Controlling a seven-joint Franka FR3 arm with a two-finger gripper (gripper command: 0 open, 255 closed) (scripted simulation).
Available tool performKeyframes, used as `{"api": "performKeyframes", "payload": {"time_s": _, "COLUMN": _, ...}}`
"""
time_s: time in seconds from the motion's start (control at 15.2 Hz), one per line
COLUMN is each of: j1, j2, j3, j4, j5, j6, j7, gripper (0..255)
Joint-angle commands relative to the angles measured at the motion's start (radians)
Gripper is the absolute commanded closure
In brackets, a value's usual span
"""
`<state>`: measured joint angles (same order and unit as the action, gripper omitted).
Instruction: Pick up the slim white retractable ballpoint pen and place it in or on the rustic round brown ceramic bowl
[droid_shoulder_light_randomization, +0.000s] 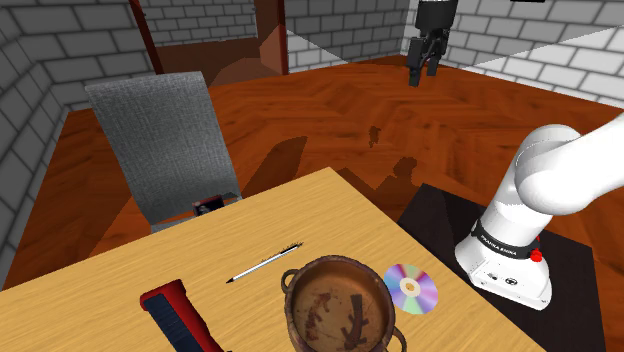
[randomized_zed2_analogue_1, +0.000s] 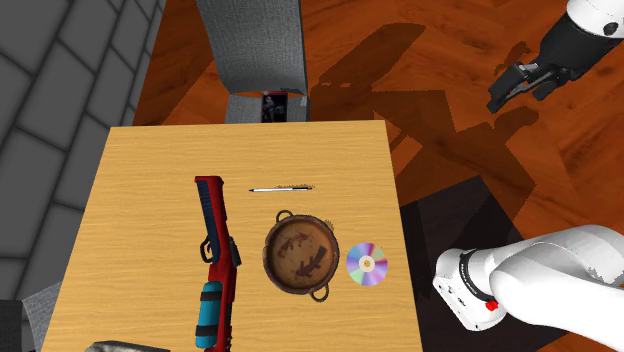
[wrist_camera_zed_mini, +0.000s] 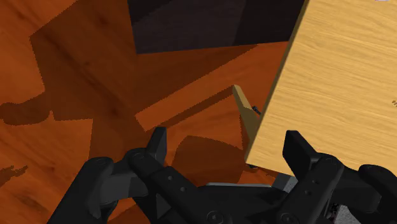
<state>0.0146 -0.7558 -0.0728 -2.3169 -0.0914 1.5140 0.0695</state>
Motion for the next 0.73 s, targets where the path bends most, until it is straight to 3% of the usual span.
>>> {"api": "performKeyframes", "payload": {"time_s": 0.0, "j1": 0.000, "j2": 0.000, "j3": 0.000, "j4": 0.000, "j5": 0.000, "j6": 0.000, "j7": 0.000, "gripper": 0}}
{"api": "performKeyframes", "payload": {"time_s": 0.66, "j1": 0.131, "j2": 0.261, "j3": 0.007, "j4": 0.005, "j5": 0.086, "j6": 0.241, "j7": -0.153, "gripper": 0}}
